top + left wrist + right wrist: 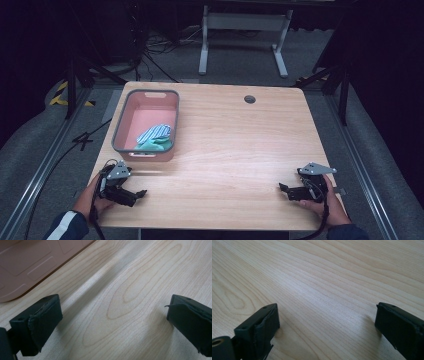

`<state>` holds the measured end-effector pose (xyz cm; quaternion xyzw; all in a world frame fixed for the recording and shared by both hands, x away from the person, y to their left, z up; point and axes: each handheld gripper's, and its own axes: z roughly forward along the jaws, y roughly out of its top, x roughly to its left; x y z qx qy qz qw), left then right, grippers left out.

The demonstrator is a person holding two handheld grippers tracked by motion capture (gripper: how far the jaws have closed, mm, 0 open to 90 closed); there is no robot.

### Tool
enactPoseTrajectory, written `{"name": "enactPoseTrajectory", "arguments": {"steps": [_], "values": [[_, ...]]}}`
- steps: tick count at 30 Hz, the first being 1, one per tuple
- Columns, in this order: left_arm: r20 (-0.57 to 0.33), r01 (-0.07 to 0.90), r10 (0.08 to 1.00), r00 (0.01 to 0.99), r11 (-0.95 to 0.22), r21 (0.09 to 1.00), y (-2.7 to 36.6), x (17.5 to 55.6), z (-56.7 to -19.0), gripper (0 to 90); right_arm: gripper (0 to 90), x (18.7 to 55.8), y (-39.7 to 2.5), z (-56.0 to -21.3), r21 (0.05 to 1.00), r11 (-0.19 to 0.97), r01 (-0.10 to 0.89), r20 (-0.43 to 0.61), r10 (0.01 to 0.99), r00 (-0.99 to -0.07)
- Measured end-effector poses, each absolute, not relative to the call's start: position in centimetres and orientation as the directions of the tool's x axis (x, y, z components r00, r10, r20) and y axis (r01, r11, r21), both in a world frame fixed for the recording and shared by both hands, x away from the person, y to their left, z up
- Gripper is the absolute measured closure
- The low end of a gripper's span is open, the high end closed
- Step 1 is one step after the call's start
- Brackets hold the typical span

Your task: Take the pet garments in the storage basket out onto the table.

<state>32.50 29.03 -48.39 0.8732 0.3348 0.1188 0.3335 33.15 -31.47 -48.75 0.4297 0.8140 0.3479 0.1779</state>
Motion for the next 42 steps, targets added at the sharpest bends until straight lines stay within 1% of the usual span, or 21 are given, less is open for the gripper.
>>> {"name": "enactPoseTrajectory", "arguments": {"steps": [11, 14, 17, 20, 22, 24, 25, 29, 30, 32, 36, 39, 40, 42], "values": [[-0.011, 0.519, 0.69, 0.723, -0.534, 0.667, 28.9, 32.0, -48.3, 2.6, 5.8, 33.2, -31.5, -48.7, 0.719, 0.388, 0.576, 0.009, 0.824, -0.567], [0.003, 0.51, 0.681, 0.732, -0.551, 0.661, 29.1, 32.0, -48.2, 2.6, 5.8, 33.2, -31.5, -48.8, 0.719, 0.395, 0.572, 0.004, 0.821, -0.571], [-0.019, 0.509, 0.667, 0.745, -0.549, 0.663, 29.0, 32.0, -48.3, 3.9, 5.8, 33.2, -31.5, -48.8, 0.719, 0.394, 0.572, 0.004, 0.821, -0.571], [-0.008, 0.508, 0.667, 0.745, -0.559, 0.655, 28.9, 32.0, -48.1, 5.0, 5.8, 33.2, -31.5, -48.8, 0.719, 0.395, 0.573, 0.003, 0.822, -0.57], [-0.013, 0.51, 0.666, 0.746, -0.558, 0.655, 28.9, 31.9, -48.0, 9.3, 5.8, 33.2, -31.4, -48.8, 0.719, 0.394, 0.573, 0.003, 0.822, -0.57], [-0.003, 0.51, 0.669, 0.743, -0.563, 0.651, 28.8, 31.9, -47.6, 17.1, 5.8, 33.2, -31.4, -48.8, 0.719, 0.394, 0.573, 0.003, 0.822, -0.57], [0.004, 0.511, 0.676, 0.737, -0.561, 0.651, 28.7, 31.9, -47.5, 18.9, 5.8, 33.2, -31.4, -48.8, 0.719, 0.394, 0.572, 0.004, 0.821, -0.57], [0.011, 0.507, 0.67, 0.742, -0.572, 0.645, 28.9, 31.8, -47.2, 18.6, 5.8, 33.2, -31.4, -48.8, 0.719, 0.394, 0.573, 0.005, 0.821, -0.57], [0.003, 0.504, 0.667, 0.745, -0.567, 0.652, 29.0, 31.7, -47.0, 18.7, 5.8, 33.2, -31.4, -48.8, 0.719, 0.394, 0.573, 0.005, 0.822, -0.57], [0.026, 0.485, 0.669, 0.743, -0.564, 0.669, 29.2, 31.4, -46.2, 19.8, 5.8, 33.2, -31.4, -48.8, 0.719, 0.393, 0.573, 0.005, 0.822, -0.57], [0.025, 0.462, 0.671, 0.741, -0.537, 0.706, 29.6, 31.0, -44.8, 20.3, 5.8, 33.2, -31.4, -48.8, 0.719, 0.394, 0.573, 0.003, 0.822, -0.57], [0.019, 0.461, 0.673, 0.74, -0.527, 0.714, 29.6, 30.8, -44.2, 20.2, 5.8, 33.2, -31.4, -48.8, 0.719, 0.393, 0.573, 0.004, 0.822, -0.569], [0.026, 0.442, 0.665, 0.747, -0.526, 0.727, 29.6, 30.6, -43.5, 20.2, 5.8, 33.2, -31.4, -48.8, 0.719, 0.394, 0.573, 0.003, 0.822, -0.57], [0.02, 0.44, 0.661, 0.75, -0.52, 0.732, 29.6, 30.5, -42.9, 20.3, 5.8, 33.2, -31.4, -48.8, 0.719, 0.393, 0.573, 0.004, 0.822, -0.569]]}}
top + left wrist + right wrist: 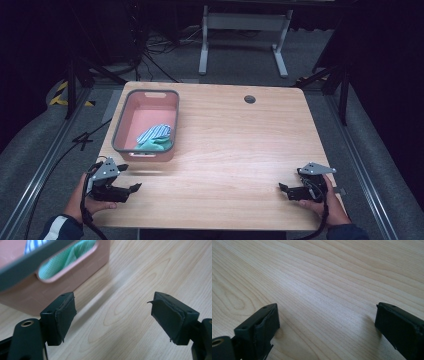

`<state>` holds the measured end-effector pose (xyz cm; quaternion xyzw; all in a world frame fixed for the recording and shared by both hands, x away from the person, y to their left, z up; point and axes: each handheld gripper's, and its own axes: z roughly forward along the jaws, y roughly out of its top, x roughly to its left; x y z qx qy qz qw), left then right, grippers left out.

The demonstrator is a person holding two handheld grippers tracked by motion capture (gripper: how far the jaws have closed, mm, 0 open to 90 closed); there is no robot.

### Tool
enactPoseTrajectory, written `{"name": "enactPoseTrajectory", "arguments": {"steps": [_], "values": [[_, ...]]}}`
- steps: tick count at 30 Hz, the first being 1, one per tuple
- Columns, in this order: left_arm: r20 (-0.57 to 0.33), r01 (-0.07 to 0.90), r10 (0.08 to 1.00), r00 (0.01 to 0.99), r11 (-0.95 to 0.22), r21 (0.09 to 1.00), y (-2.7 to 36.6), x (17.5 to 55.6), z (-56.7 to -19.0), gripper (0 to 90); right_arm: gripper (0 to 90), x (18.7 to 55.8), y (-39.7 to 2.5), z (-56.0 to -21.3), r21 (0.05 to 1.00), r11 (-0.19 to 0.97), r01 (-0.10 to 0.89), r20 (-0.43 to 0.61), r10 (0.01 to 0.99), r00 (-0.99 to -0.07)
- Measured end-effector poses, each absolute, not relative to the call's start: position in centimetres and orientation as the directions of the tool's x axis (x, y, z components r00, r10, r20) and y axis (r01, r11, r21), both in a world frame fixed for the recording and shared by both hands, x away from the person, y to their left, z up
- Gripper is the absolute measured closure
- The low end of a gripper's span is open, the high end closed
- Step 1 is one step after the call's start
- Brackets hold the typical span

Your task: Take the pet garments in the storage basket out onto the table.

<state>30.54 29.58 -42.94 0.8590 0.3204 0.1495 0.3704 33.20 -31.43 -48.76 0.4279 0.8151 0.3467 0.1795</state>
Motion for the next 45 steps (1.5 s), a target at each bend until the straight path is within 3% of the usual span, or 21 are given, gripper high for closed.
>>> {"name": "enactPoseTrajectory", "arguments": {"steps": [13, 24, 45], "values": [[0.035, 0.413, 0.651, 0.758, -0.521, 0.747, 29.7, 31.5, -39.8, 19.1, 5.9, 33.2, -31.4, -48.8, 0.719, 0.394, 0.573, 0.003, 0.822, -0.569], [0.055, 0.379, 0.633, 0.772, -0.528, 0.76, 28.2, 34.9, -36.2, 18.9, 5.9, 33.2, -31.5, -48.8, 0.719, 0.394, 0.573, 0.004, 0.821, -0.57], [0.041, 0.485, 0.6, 0.799, -0.685, 0.544, 24.7, 44.6, -37.1, 18.6, 5.9, 33.2, -31.5, -48.8, 0.72, 0.391, 0.573, 0.008, 0.821, -0.57]]}}
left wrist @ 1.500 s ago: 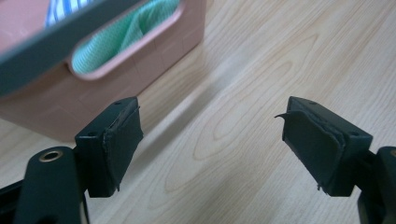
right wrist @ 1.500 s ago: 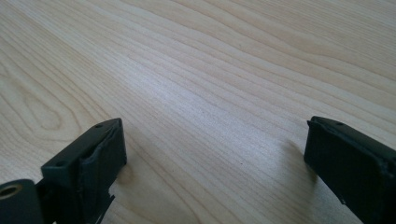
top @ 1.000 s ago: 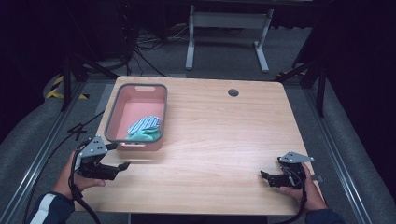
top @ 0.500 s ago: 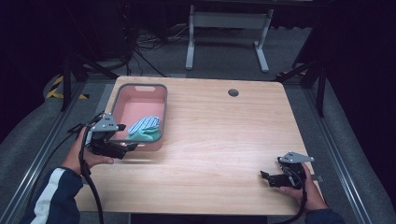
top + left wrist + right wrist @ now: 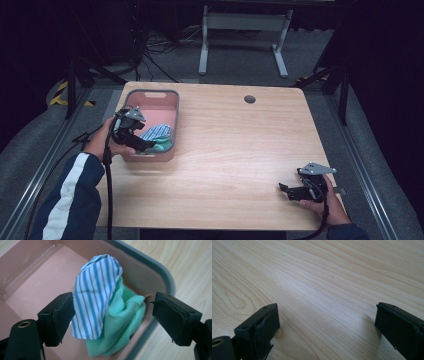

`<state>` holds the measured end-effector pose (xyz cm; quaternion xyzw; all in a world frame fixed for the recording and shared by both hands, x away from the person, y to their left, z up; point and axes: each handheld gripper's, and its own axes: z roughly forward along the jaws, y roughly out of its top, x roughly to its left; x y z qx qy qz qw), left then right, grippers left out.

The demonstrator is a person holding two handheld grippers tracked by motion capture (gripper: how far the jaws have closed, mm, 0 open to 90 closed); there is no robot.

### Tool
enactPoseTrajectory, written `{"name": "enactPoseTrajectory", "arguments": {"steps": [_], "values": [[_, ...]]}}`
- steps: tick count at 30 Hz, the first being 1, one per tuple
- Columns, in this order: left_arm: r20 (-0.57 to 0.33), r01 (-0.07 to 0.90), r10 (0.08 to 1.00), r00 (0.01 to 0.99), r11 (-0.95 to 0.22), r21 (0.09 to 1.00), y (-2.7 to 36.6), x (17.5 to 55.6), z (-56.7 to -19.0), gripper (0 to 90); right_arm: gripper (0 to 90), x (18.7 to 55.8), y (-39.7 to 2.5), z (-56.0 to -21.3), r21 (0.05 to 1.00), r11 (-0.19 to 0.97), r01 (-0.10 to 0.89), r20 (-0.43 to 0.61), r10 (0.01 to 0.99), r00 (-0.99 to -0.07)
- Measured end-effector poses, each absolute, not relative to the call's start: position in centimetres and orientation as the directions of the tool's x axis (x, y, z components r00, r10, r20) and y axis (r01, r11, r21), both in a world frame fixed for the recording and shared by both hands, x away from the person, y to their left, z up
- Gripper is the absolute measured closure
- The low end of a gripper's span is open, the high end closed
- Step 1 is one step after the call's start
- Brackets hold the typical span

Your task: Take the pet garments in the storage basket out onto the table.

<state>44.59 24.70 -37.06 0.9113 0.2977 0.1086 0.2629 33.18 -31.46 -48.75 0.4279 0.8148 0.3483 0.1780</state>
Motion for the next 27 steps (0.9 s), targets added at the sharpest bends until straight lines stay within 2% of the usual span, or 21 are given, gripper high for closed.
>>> {"name": "enactPoseTrajectory", "arguments": {"steps": [6, 11, 15, 18, 27], "values": [[0.007, 0.538, 0.613, 0.79, -0.698, 0.472, 23.9, 47.0, -38.4, 19.4, 5.9, 33.2, -31.5, -48.8, 0.72, 0.391, 0.573, 0.008, 0.821, -0.57], [-0.002, 0.567, 0.612, 0.791, -0.731, 0.379, 23.2, 48.3, -40.1, 19.2, 5.9, 33.2, -31.5, -48.8, 0.719, 0.393, 0.573, 0.006, 0.821, -0.571], [0.034, 0.574, 0.609, 0.792, -0.764, 0.295, 22.9, 49.1, -40.9, 19.6, 5.9, 33.2, -31.5, -48.8, 0.72, 0.392, 0.573, 0.007, 0.821, -0.571], [-0.012, 0.617, 0.64, 0.768, -0.735, 0.282, 22.9, 49.8, -41.4, 21.5, 5.9, 33.2, -31.5, -48.8, 0.719, 0.394, 0.572, 0.006, 0.82, -0.572], [0.041, 0.639, 0.646, 0.762, -0.761, 0.112, 21.3, 51.1, -43.2, 20.7, 5.8, 33.2, -31.4, -48.8, 0.718, 0.394, 0.574, 0.006, 0.821, -0.571]]}}
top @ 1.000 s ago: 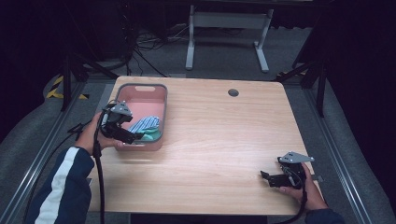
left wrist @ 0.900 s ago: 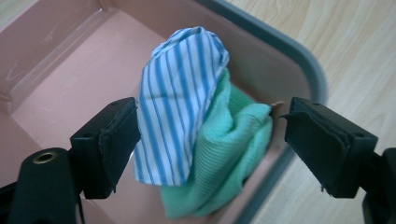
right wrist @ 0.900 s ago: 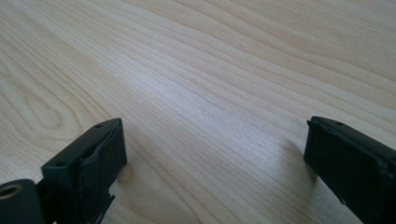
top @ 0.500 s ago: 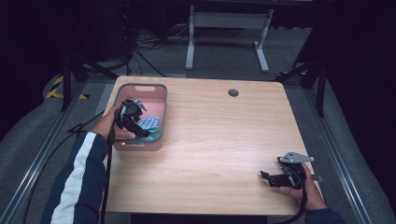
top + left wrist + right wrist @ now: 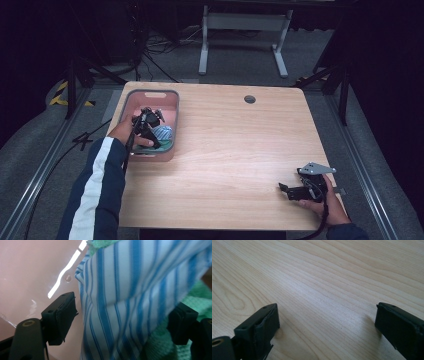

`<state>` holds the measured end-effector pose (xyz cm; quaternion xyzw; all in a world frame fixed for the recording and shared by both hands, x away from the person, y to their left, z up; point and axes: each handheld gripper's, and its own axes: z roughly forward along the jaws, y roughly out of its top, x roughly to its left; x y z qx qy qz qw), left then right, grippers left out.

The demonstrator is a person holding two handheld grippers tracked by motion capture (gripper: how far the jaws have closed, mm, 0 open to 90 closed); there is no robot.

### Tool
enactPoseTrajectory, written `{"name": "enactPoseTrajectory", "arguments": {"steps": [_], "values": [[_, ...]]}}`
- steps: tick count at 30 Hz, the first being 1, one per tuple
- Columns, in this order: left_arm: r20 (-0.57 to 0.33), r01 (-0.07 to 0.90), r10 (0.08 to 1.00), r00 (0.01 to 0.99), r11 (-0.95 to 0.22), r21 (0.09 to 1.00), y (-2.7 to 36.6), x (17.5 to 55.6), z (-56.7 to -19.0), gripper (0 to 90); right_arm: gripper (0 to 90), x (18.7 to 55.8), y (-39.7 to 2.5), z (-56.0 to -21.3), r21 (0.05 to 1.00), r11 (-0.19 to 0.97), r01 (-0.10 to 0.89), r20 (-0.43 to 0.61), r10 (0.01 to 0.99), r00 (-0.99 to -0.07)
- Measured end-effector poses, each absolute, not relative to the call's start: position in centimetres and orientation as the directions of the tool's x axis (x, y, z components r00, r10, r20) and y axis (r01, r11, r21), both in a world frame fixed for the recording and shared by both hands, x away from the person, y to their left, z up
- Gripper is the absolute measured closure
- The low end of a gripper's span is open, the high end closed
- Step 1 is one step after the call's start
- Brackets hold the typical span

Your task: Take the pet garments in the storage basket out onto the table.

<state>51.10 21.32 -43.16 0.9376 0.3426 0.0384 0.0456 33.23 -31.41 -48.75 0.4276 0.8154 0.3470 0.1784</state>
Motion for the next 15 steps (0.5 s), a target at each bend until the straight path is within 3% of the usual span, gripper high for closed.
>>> {"name": "enactPoseTrajectory", "arguments": {"steps": [5, 6, 8, 9, 12, 15], "values": [[0.018, 0.659, 0.663, 0.748, -0.747, 0.087, 21.11, 51.37, -43.56, 22.1, 5.8, 33.23, -31.4, -48.75, 0.719, 0.392, 0.574, 0.007, 0.822, -0.57], [-0.011, 0.663, 0.665, 0.747, -0.743, 0.087, 21.24, 51.42, -43.51, 28.2, 5.8, 33.24, -31.41, -48.75, 0.718, 0.394, 0.573, 0.006, 0.821, -0.571], [-0.017, 0.663, 0.665, 0.747, -0.742, 0.093, 21.2, 51.34, -43.45, 30.7, 5.8, 33.24, -31.41, -48.75, 0.719, 0.394, 0.573, 0.005, 0.821, -0.571], [-0.029, 0.661, 0.661, 0.749, -0.745, 0.094, 21.17, 51.26, -43.29, 34.8, 5.8, 33.24, -31.4, -48.75, 0.719, 0.393, 0.574, 0.007, 0.821, -0.571], [-0.026, 0.66, 0.661, 0.75, -0.745, 0.1, 21.16, 51.06, -42.95, 58.4, 5.8, 33.24, -31.39, -48.74, 0.719, 0.391, 0.575, 0.009, 0.822, -0.57], [-0.032, 0.674, 0.675, 0.737, -0.73, 0.111, 21.42, 50.98, -42.84, 65.2, 5.8, 33.24, -31.39, -48.74, 0.719, 0.391, 0.574, 0.009, 0.822, -0.57]]}}
